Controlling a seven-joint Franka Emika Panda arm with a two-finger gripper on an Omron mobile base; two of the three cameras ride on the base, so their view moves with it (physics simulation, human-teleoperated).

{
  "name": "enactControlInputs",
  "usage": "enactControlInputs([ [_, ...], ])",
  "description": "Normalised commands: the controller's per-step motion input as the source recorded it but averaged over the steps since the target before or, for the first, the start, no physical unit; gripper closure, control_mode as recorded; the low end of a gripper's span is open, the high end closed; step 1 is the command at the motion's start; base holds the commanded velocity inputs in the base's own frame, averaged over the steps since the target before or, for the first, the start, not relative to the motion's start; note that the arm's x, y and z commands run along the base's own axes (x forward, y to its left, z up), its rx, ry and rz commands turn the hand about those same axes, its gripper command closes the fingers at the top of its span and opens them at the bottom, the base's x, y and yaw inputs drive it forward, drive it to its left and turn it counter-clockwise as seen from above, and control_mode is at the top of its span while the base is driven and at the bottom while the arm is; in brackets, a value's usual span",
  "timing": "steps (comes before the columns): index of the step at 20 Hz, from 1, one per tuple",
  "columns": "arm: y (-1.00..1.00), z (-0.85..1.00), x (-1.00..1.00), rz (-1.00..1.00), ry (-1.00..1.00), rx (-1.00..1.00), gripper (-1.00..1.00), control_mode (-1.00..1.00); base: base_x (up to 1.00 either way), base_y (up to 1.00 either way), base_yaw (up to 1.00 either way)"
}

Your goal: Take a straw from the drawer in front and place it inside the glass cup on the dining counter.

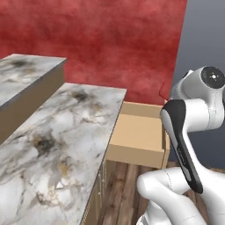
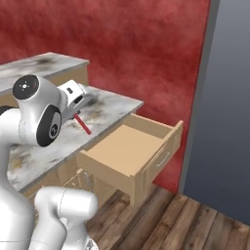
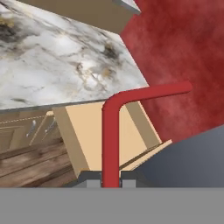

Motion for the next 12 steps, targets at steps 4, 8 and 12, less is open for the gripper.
enactControlInputs([
  [4,0.0,0.0,0.0,0.0,0.0,0.0,1.0,1.0,-0.64,-0.12,0.22],
  [8,0.0,0.0,0.0,0.0,0.0,0.0,1.0,1.0,-0.47,-0.19,0.32],
  [12,0.0,0.0,0.0,0.0,0.0,0.0,1.0,1.0,-0.54,-0.22,0.41],
])
